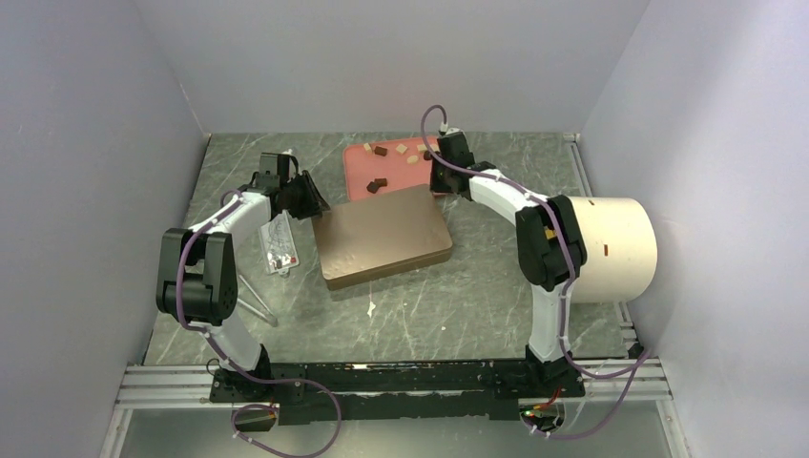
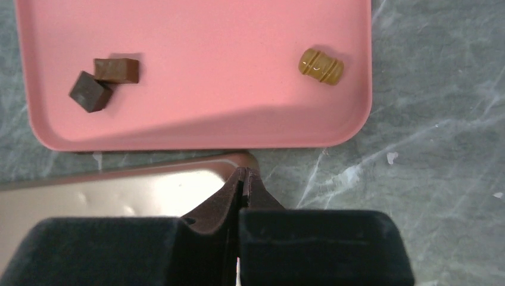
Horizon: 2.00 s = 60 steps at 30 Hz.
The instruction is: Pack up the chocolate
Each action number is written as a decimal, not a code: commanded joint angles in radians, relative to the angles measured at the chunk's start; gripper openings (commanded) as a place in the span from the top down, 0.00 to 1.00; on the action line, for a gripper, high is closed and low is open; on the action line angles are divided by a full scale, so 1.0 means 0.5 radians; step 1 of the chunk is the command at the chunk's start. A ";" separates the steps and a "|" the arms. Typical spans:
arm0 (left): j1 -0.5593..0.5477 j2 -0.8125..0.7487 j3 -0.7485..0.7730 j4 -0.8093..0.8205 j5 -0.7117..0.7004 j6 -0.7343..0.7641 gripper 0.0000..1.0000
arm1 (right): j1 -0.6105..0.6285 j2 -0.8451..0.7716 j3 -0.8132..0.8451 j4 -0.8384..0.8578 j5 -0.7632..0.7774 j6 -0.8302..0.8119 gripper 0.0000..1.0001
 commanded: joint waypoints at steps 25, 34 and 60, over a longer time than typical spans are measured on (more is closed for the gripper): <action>-0.004 0.002 -0.080 -0.029 -0.011 0.028 0.65 | 0.062 -0.168 -0.018 -0.023 0.091 -0.064 1.00; -0.004 -0.032 -0.061 -0.040 0.014 0.031 0.65 | 0.071 -0.417 -0.028 -0.163 -0.047 -0.018 1.00; -0.193 -0.554 -0.448 -0.071 0.066 0.033 0.62 | 0.100 -1.290 -1.381 0.092 -0.387 0.212 1.00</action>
